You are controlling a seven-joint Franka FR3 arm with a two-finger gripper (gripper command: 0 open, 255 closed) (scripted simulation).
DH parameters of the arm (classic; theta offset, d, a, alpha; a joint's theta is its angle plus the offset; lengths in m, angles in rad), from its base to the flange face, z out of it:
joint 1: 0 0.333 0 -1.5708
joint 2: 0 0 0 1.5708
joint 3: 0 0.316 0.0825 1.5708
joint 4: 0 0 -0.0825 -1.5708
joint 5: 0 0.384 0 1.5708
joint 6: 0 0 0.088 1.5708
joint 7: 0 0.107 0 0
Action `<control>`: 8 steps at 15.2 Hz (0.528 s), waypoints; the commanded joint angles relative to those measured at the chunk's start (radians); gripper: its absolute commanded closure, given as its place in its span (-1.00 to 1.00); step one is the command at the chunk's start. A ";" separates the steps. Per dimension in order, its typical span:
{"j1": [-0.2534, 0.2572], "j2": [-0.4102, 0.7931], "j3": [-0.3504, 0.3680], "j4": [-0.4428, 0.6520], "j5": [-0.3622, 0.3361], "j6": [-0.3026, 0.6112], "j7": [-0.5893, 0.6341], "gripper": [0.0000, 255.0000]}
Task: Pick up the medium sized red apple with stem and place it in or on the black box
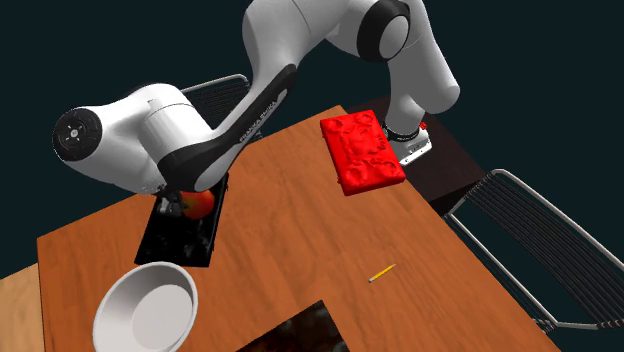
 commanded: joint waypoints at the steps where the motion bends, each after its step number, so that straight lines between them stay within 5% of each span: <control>1: 0.002 0.020 0.001 -0.014 0.001 0.016 0.005 1.00; 8: -0.001 0.023 0.004 -0.021 -0.003 0.025 0.009 1.00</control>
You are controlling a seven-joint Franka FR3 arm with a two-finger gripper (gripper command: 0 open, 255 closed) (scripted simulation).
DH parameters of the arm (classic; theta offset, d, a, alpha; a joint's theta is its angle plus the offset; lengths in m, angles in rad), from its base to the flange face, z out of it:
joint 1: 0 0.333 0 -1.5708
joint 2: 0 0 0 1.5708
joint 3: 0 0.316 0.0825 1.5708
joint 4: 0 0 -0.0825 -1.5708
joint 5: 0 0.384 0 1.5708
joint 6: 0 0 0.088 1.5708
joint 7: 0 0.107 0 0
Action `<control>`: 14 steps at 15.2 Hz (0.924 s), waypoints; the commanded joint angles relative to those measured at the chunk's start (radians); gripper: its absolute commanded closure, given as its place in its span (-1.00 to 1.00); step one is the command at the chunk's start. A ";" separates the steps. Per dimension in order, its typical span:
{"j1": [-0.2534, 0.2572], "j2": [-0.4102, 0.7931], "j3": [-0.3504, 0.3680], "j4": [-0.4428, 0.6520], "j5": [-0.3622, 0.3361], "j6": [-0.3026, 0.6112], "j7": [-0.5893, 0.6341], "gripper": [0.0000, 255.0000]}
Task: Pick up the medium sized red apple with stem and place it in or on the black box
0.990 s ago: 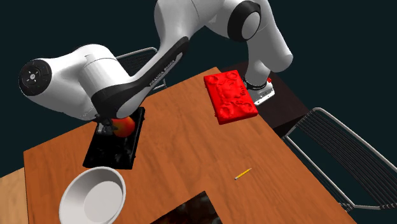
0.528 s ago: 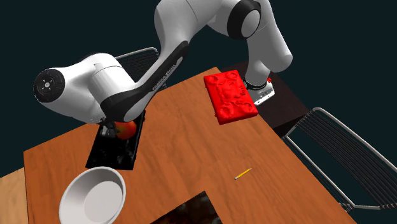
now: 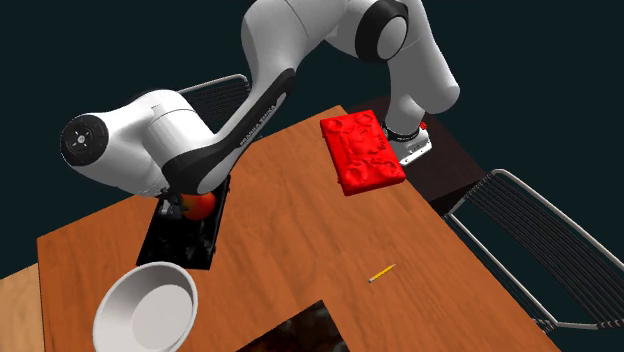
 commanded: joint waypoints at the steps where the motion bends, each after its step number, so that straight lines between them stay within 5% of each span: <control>1: 0.005 0.015 0.004 0.001 0.006 -0.006 0.000 1.00; 2: 0.006 0.012 0.005 0.007 0.008 -0.015 -0.002 -1.00; 7: 0.005 0.015 0.005 0.000 0.006 -0.006 0.000 -1.00; 11: 0.043 0.035 0.008 0.156 0.010 -0.139 -0.020 -1.00; 14: 0.043 0.035 0.008 0.156 0.010 -0.139 -0.020 -1.00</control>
